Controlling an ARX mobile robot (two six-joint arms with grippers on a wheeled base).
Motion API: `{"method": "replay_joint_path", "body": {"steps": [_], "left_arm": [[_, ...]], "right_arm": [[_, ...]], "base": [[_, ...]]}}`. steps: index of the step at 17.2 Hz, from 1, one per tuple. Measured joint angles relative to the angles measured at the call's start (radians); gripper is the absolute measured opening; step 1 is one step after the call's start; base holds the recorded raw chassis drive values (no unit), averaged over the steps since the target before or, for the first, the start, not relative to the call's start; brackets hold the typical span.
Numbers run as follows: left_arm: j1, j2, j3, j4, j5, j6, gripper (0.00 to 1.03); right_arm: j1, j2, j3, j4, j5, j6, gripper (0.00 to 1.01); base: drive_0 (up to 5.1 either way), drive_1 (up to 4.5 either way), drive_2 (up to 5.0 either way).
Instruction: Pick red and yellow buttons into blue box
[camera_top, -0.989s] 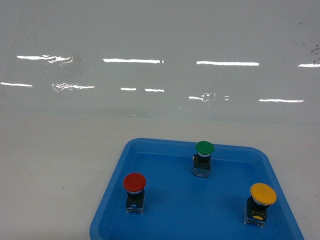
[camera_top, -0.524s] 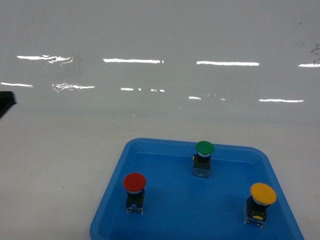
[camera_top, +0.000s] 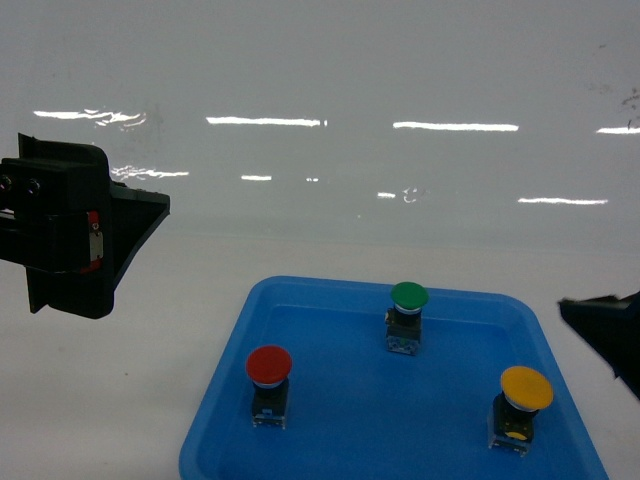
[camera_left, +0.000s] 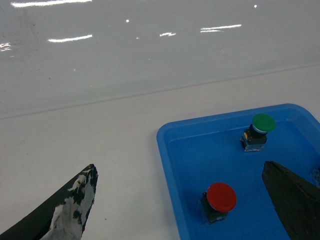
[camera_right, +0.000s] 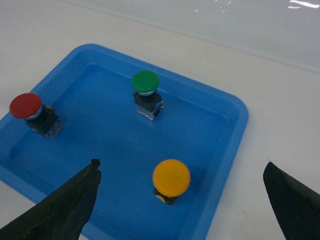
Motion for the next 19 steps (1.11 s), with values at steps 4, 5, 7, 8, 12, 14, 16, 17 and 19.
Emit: {"method": "replay_joint_path", "body": {"steps": [4,5,7,8,12,14,16,17,19], "left_arm": [[0.0,0.0,0.0,0.0,0.0,0.0,0.98],[0.0,0.0,0.0,0.0,0.001,0.0,0.98],[0.0,0.0,0.0,0.0,0.0,0.0,0.98],[0.0,0.0,0.0,0.0,0.0,0.0,0.98],[0.0,0.0,0.0,0.0,0.0,0.0,0.98],[0.0,0.0,0.0,0.0,0.0,0.0,0.98],[0.0,0.0,0.0,0.0,0.0,0.0,0.98],[0.0,0.0,0.0,0.0,0.0,0.0,0.98],[0.0,0.0,0.0,0.0,0.0,0.0,0.98]], "right_arm": [[0.048,0.176,0.048,0.042,0.057,-0.032,0.98],[0.049,0.221,0.054,0.063,0.076,-0.051,0.98],[0.048,0.321,0.085,0.069,0.087,-0.074,0.98],[0.048,0.356,0.103,0.069,0.087,-0.079,0.98],[0.048,0.41,0.152,0.052,0.09,-0.084,0.98],[0.048,0.435,0.191,0.039,0.087,-0.086,0.98],[0.052,0.451,0.219,0.035,0.089,-0.088,0.98],[0.057,0.459,0.233,0.024,0.091,-0.09,0.98],[0.066,0.477,0.254,0.008,0.079,-0.087,0.98]], "base": [[0.0,0.0,0.0],[0.0,0.0,0.0],[0.0,0.0,0.0],[0.0,0.0,0.0],[0.0,0.0,0.0],[0.0,0.0,0.0],[0.0,0.0,0.0],[0.0,0.0,0.0],[0.0,0.0,0.0]]}}
